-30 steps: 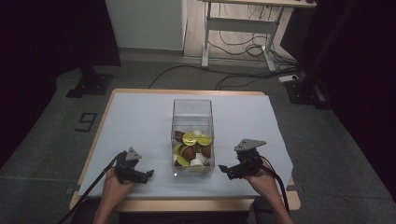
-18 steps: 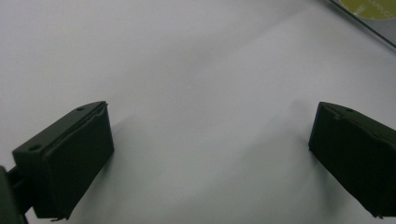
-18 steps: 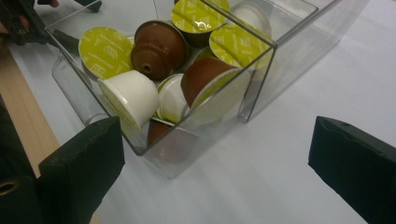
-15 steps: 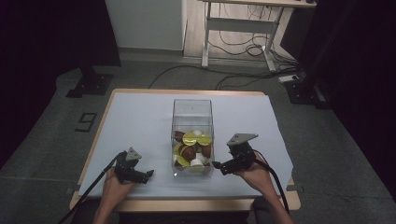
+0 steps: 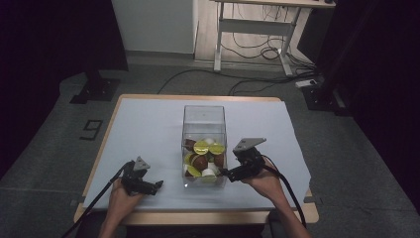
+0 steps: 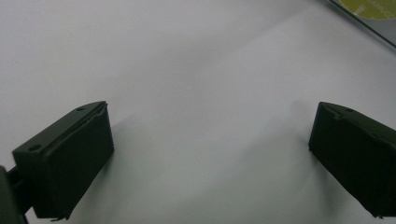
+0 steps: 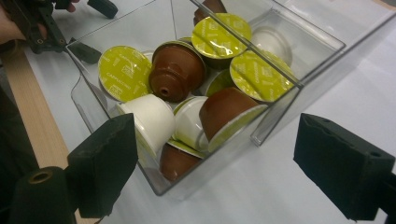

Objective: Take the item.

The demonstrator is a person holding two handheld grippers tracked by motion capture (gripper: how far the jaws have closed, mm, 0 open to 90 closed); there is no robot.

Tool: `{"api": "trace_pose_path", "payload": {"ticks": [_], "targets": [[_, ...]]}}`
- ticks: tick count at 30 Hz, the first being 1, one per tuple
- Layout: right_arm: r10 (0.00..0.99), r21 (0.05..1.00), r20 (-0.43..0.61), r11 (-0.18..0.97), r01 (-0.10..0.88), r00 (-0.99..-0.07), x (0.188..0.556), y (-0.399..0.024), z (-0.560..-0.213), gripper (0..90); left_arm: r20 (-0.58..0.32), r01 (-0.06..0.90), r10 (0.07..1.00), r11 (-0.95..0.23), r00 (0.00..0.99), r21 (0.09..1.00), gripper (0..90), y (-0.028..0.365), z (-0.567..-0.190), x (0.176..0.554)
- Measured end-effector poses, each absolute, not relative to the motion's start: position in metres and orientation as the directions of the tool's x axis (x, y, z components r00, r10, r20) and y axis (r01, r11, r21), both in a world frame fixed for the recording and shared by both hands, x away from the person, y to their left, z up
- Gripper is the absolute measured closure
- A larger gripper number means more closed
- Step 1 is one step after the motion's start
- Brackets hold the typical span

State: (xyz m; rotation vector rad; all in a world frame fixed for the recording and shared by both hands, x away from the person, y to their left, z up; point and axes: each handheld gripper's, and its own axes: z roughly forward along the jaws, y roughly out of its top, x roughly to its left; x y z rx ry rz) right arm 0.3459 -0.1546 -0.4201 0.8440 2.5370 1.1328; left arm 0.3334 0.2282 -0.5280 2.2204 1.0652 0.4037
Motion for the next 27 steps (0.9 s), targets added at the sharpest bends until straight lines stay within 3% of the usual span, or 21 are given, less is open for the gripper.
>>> {"api": "trace_pose_path", "payload": {"ticks": [27], "targets": [[0.540,0.699,0.030,0.590,0.404,-0.841,0.361,-0.109,-0.428,17.6,0.002,0.586,0.781,-0.470,0.625,0.660,0.0,0.228,-0.528,0.333]]}}
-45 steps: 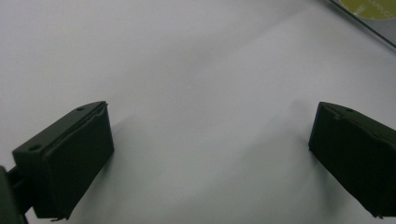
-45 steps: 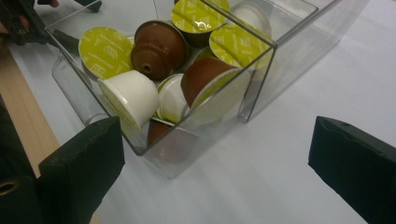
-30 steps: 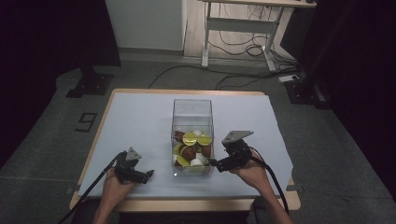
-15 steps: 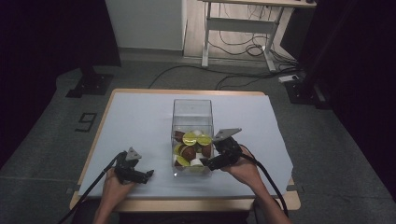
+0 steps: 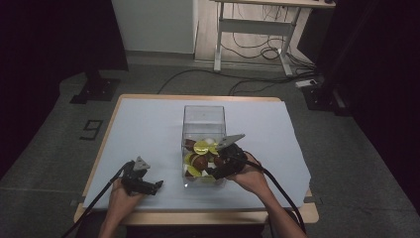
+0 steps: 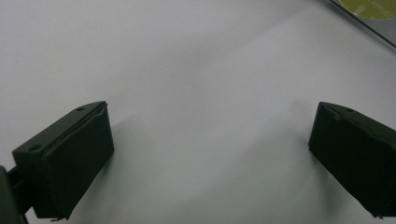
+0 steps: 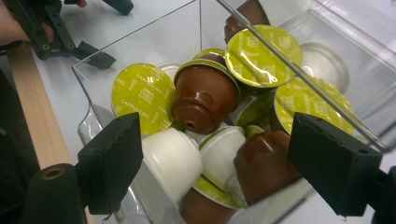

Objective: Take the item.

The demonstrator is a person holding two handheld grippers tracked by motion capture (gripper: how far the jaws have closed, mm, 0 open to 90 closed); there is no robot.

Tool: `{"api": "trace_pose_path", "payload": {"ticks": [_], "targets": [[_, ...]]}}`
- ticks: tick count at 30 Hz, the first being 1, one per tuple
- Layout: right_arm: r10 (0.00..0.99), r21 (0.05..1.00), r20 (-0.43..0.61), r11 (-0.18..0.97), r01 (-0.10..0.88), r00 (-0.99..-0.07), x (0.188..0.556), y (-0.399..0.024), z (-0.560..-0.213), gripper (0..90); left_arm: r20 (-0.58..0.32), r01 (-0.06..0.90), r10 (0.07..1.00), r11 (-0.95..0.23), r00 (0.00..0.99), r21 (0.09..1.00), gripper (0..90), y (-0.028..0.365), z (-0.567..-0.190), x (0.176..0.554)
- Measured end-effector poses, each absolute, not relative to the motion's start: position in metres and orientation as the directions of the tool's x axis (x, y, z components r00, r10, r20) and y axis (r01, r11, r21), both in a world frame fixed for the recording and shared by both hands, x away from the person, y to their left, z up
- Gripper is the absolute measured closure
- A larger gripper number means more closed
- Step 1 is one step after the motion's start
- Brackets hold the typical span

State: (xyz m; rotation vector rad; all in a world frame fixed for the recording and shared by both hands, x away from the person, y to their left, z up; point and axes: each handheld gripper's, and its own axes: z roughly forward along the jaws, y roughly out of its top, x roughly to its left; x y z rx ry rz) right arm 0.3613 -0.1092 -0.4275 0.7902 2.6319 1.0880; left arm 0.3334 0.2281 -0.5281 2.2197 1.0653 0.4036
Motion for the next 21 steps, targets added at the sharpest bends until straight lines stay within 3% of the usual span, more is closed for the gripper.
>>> {"api": "trace_pose_path", "payload": {"ticks": [21], "targets": [[0.533,0.633,0.028,0.645,0.428,-0.846,0.374,-0.075,-0.435,26.5,0.001,0.586,0.781,-0.470,0.625,0.660,0.0,0.228,-0.528,0.333]]}}
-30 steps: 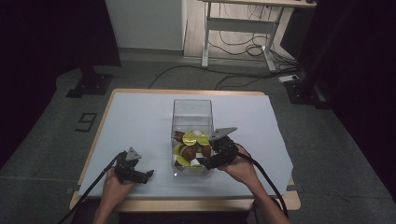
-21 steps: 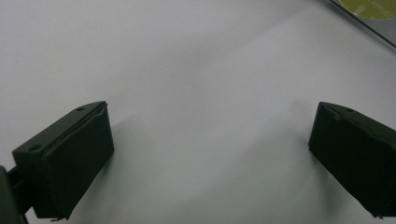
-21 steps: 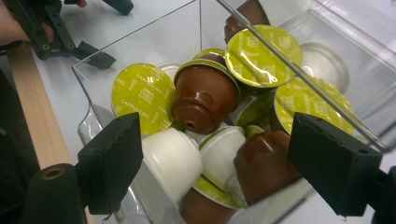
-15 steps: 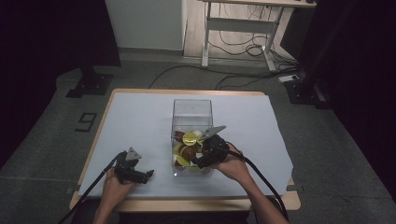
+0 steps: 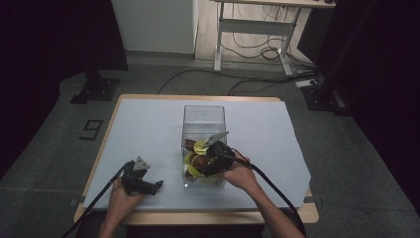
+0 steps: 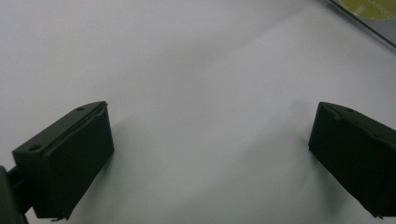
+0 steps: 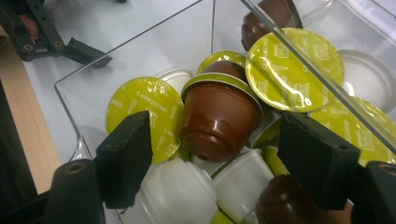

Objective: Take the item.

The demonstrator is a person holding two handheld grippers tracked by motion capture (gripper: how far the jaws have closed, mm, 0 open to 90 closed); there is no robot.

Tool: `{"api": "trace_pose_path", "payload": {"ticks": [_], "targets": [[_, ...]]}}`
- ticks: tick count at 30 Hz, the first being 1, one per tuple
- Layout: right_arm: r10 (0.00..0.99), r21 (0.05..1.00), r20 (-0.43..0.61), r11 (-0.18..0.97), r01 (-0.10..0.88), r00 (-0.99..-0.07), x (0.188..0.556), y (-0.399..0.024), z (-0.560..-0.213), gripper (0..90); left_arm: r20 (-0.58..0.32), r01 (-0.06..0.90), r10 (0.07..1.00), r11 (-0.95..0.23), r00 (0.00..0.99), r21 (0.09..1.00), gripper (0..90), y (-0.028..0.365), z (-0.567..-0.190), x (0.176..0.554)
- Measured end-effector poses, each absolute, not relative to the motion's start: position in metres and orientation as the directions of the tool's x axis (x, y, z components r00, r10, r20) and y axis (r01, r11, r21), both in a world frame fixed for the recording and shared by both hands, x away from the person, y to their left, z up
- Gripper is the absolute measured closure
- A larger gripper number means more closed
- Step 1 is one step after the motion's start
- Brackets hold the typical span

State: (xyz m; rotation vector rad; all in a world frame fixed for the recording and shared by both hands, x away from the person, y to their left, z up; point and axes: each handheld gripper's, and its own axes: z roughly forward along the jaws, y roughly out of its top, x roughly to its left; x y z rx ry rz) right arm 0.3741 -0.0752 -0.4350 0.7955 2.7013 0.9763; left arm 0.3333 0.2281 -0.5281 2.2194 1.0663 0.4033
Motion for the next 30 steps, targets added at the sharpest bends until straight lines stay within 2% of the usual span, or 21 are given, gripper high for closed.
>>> {"api": "trace_pose_path", "payload": {"ticks": [7,15,21,30], "targets": [[0.546,0.609,0.026,0.656,0.446,-0.838,0.378,-0.068,-0.437,30.1,0.001,0.586,0.781,-0.470,0.625,0.660,0.0,0.228,-0.528,0.333],[0.556,0.580,0.016,0.672,0.461,-0.831,0.381,-0.061,-0.437,39.6,0.001,0.586,0.781,-0.470,0.625,0.660,0.0,0.228,-0.528,0.333],[0.558,0.559,0.014,0.684,0.469,-0.830,0.380,-0.058,-0.439,41.7,0.001,0.586,0.781,-0.470,0.625,0.660,0.0,0.228,-0.528,0.333],[0.579,0.524,-0.005,0.696,0.491,-0.816,0.385,-0.054,-0.449,39.9,0.000,0.587,0.780,-0.470,0.625,0.659,0.0,0.228,-0.528,0.333]]}}
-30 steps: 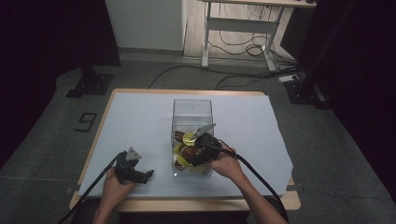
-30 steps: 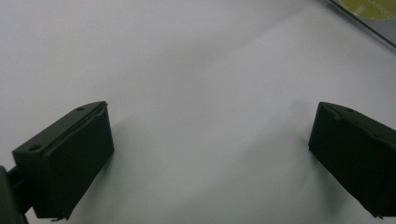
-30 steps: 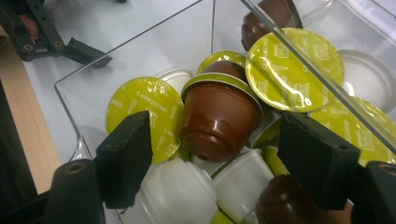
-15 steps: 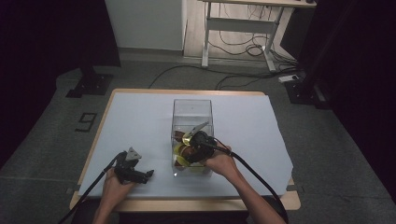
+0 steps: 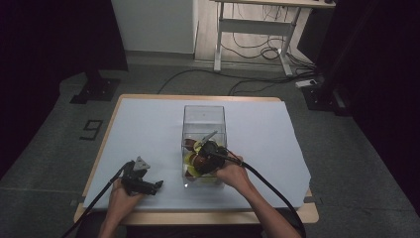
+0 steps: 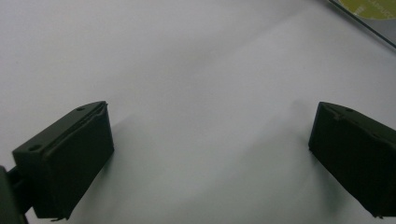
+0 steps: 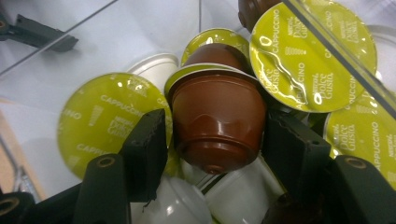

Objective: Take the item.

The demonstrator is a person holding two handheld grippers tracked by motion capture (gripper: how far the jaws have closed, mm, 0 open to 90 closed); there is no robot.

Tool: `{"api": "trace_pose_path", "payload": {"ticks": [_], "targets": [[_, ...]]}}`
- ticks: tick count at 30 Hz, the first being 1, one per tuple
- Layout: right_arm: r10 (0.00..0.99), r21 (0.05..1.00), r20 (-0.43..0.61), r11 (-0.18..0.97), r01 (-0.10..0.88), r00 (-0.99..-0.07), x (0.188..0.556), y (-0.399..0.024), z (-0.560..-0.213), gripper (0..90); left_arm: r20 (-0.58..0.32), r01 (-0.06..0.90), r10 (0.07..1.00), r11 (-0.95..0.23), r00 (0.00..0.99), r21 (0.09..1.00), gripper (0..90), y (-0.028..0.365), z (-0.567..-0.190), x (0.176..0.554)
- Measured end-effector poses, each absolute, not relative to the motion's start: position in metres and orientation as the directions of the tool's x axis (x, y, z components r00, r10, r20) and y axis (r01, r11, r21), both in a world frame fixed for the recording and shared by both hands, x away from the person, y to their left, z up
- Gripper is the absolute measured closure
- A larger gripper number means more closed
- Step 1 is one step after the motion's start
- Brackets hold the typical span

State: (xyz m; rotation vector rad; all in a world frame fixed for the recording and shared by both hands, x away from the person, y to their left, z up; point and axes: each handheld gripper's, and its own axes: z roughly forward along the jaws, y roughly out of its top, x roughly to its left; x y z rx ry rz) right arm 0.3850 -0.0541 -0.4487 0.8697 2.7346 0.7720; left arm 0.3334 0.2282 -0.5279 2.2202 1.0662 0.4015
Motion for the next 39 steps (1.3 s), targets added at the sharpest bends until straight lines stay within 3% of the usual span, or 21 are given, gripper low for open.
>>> {"api": "trace_pose_path", "payload": {"ticks": [18,39], "targets": [[0.554,0.507,-0.056,0.733,0.454,-0.831,0.386,-0.052,-0.450,44.6,0.001,0.586,0.781,-0.470,0.625,0.660,0.0,0.228,-0.528,0.333],[0.528,0.577,-0.048,0.707,0.409,-0.848,0.374,-0.060,-0.429,44.8,0.002,0.586,0.781,-0.470,0.625,0.660,0.0,0.228,-0.528,0.333]]}}
